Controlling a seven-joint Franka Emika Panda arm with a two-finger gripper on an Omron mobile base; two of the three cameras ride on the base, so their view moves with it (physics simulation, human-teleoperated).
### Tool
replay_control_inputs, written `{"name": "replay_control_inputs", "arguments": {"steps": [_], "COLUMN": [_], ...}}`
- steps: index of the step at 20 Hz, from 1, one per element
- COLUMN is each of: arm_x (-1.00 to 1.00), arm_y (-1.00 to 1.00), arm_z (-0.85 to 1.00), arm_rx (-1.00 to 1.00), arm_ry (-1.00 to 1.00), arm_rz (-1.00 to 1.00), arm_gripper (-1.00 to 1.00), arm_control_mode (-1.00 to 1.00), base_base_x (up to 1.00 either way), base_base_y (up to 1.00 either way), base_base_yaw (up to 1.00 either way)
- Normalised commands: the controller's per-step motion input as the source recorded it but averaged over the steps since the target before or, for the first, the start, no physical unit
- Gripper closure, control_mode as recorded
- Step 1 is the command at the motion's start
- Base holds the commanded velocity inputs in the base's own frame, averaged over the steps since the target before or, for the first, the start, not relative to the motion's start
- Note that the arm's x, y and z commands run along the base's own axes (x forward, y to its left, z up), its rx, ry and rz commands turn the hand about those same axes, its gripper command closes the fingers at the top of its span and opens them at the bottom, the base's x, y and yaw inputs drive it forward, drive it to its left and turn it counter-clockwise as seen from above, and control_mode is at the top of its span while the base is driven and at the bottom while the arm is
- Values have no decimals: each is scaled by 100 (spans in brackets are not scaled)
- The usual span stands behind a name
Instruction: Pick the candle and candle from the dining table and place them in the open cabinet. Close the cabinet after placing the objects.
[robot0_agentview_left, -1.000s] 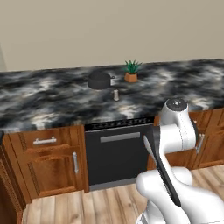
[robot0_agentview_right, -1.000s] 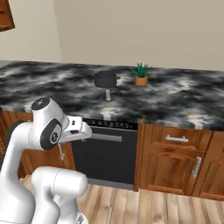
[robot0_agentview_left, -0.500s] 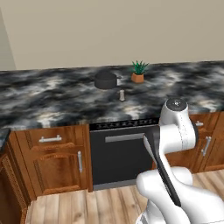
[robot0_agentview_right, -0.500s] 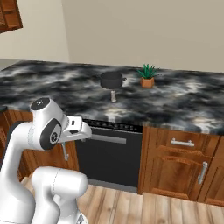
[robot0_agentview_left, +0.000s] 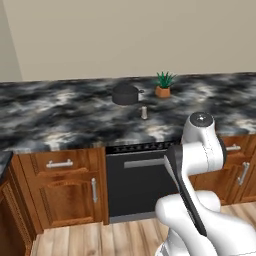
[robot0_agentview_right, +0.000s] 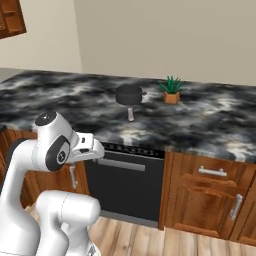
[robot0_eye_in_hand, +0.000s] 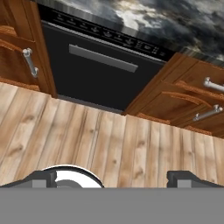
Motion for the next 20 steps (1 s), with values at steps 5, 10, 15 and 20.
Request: {"name": "replay_control_inputs", "arguments": {"steps": [5,10,15,20], "arm_x": [0,0,0,0], "arm_y": [0,0,0,0], "arm_z": [0,0,0,0], "arm_rx": [0,0,0,0], "arm_ry": [0,0,0,0], "arm_rz": [0,0,0,0], "arm_gripper": [-100,-100,-100,-100], "arm_control_mode": [100,100,100,100], "base_base_x": [40,44,45,41], "base_base_y": [0,0,0,0], "base_base_yaw": [4,3,3,2]}}
